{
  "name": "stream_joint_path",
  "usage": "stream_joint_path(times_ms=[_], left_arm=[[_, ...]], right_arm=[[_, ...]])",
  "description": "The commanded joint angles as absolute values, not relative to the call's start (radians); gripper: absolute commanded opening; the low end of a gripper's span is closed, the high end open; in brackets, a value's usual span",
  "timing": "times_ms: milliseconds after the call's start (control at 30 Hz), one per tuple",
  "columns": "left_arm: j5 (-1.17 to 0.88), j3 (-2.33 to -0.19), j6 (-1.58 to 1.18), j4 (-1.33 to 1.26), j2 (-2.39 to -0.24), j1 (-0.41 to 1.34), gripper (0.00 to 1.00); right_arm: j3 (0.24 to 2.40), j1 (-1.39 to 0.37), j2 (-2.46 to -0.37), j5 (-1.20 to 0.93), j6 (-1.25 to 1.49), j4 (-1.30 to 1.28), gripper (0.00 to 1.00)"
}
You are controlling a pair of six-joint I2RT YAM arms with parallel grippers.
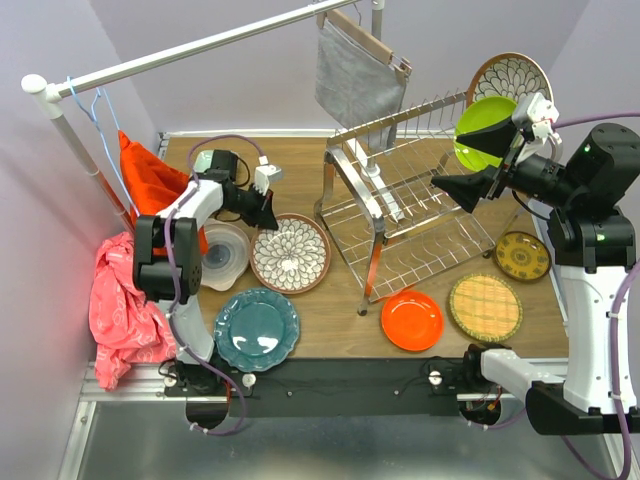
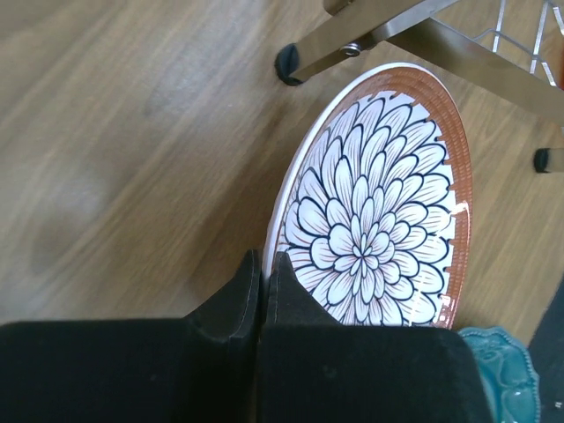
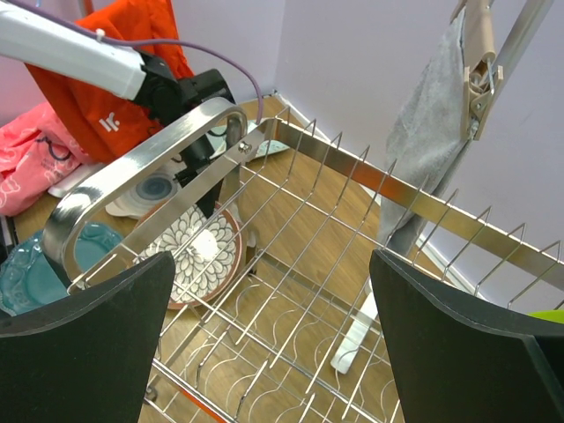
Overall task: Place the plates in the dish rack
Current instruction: Grab a plate with the left arm
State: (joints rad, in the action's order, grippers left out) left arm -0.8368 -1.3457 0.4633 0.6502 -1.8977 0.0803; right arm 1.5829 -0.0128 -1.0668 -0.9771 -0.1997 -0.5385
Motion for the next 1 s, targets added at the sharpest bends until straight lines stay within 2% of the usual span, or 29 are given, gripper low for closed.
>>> stream_joint_path(times_ms=[0,467,967], left_arm=[[-0.769,-1.335,0.469,0.611,-1.781,0.071,0.0],[-0.778,-1.21,0.385,0.555,-1.511,0.009,0.0],[-0.847,-1.134,0.118,0.433,-1.249,-0.098,0.0]], right_arm=[[1.585,-0.009,-1.049,-0.976,-0.184,-0.506,1.0],[1.598,-0.008,-1.057,-1.025,-0.17,-0.497,1.0],[1.651,-0.009,-1.12,-1.065,-0.126,-0.471,1.0]])
